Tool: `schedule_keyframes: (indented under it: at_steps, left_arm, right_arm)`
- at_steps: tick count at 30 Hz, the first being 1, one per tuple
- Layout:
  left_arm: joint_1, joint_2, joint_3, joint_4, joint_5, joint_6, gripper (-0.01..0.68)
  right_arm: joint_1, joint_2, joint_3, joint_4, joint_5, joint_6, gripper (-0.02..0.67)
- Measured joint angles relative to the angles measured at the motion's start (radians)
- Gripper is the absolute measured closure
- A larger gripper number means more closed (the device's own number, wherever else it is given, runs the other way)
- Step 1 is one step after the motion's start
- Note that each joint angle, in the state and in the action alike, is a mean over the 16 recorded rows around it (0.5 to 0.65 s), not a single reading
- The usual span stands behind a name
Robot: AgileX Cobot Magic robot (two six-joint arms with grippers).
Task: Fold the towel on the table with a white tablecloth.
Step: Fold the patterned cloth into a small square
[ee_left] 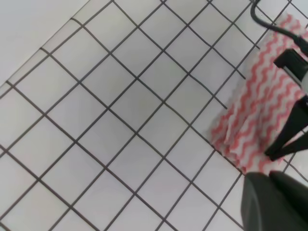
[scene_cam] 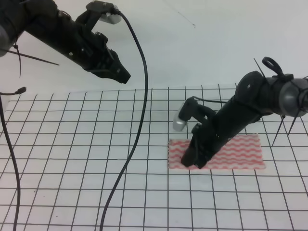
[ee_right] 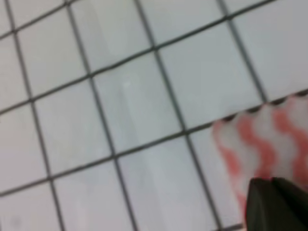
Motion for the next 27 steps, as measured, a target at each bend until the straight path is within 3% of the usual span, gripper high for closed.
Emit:
schedule_keyframes:
  at_steps: [6,27]
  left_arm:
    - [0.000,0.000,0.000,0.000,0.000,0.001,0.673]
    - [0.000,0.000,0.006,0.001,0.000,0.002,0.673]
  right_arm:
    - [0.001,0.002,0.000,-0.024,0.062,-0.002,0.650]
    - [0.002,0.016,-0.003,0.015,0.021,0.026,0.650]
